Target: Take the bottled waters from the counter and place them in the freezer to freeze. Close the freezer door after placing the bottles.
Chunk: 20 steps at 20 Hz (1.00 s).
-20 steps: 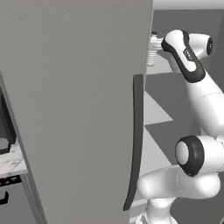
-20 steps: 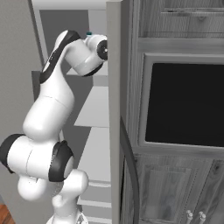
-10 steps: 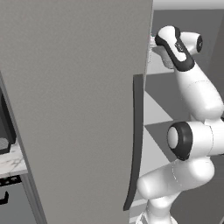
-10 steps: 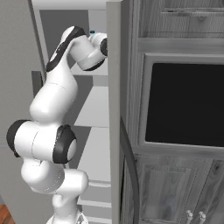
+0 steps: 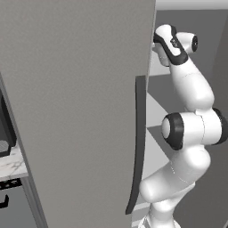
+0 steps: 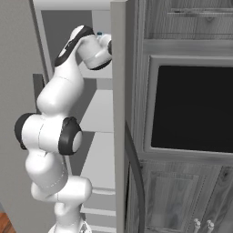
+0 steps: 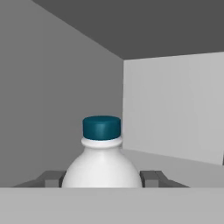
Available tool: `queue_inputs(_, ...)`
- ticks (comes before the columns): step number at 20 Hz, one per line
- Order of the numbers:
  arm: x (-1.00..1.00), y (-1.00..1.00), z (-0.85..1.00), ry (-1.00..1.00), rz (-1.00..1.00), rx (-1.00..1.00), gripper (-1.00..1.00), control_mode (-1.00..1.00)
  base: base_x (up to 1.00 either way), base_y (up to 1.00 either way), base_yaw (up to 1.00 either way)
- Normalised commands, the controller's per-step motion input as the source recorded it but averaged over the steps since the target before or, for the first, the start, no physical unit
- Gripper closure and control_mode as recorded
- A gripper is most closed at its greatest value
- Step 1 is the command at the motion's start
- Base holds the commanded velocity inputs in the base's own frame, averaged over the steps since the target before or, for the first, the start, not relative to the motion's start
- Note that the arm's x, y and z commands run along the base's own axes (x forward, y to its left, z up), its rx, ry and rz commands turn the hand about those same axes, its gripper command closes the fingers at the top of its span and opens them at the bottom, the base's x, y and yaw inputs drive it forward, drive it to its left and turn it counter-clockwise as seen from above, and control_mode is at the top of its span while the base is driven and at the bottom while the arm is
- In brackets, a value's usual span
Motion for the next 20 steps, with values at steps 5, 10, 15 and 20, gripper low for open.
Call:
queue_inputs(5, 0.23, 0.00, -0.25, 0.00, 0.00, -0.04, 1.00, -1.00, 0.00, 0.00, 0.00)
queue_inputs(10, 0.14, 0.00, -0.22, 0.00, 0.00, -0.02, 1.00, -1.00, 0.00, 0.00, 0.00)
queue_inputs(15, 0.03, 0.00, -0.14, 0.00, 0.00, 0.00, 1.00, -1.00, 0.00, 0.00, 0.00)
queue_inputs(20, 0.00, 0.00, -0.08, 0.00, 0.00, 0.00, 1.00, -1.00, 0.00, 0.00, 0.00)
